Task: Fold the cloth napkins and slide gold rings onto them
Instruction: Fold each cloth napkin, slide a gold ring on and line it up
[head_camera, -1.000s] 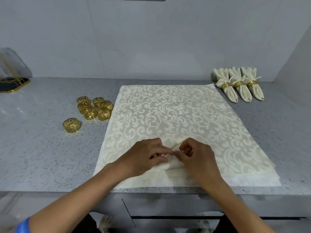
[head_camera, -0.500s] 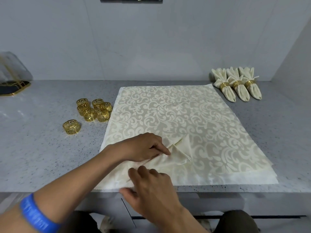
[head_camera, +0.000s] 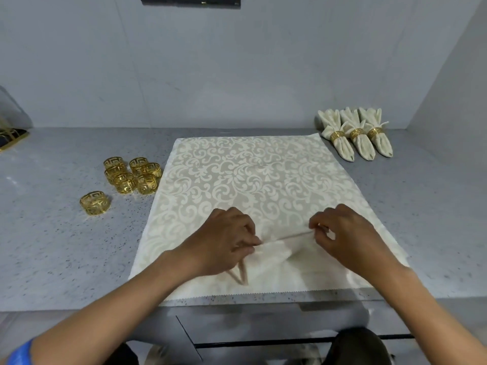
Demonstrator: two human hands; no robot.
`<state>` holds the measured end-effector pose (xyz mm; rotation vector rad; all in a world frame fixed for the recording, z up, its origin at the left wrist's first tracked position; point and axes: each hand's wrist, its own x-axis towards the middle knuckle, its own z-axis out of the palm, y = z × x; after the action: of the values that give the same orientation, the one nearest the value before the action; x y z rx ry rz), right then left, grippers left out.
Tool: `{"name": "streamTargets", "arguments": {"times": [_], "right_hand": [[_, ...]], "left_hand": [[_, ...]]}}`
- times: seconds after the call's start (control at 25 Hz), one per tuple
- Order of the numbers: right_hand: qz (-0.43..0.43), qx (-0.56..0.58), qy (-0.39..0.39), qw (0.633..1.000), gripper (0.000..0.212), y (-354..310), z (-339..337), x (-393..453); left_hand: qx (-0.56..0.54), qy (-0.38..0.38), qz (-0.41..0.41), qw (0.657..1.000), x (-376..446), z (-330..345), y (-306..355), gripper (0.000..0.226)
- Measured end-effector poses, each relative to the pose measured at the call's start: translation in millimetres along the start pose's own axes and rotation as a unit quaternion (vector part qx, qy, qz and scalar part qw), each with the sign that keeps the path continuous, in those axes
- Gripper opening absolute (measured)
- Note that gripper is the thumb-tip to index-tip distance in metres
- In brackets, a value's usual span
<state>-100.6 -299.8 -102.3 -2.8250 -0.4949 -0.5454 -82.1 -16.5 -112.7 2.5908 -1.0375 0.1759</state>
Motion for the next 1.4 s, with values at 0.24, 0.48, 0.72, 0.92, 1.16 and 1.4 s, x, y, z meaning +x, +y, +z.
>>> {"name": "streamTargets", "arguments": {"times": [0.24,0.48,0.72,0.92,1.16,1.4], "right_hand": [[-0.107,0.014,0.049,0.993,0.022,-24,34,-19],[-0.105,0.042,0.007,0.994,0.029,-24,35,-4],[-0.007,0.081,0.006,0.997,0.003,-32,35,-7],[-0.061,0.065,-0.136,0.987,0.055,-90,54,5],[0.047,-0.049,-0.203,0.977,0.086,-32,30,-16],[-0.029,0.140,-0.107,0.984,0.036,-39,38,6]], "left_hand": [[-0.036,0.109,-0.044,0.992,-11,20,-2,0.039],[0.021,0.102,0.010,0.994,-13,23,-1,0.031],[0.000,0.107,-0.038,0.994,-20,26,7,0.030],[0.029,0.112,-0.047,0.992,-16,22,9,0.031],[0.014,0.105,-0.045,0.993,-18,20,5,0.019],[-0.019,0.104,-0.057,0.993,-18,17,3,0.013]]}}
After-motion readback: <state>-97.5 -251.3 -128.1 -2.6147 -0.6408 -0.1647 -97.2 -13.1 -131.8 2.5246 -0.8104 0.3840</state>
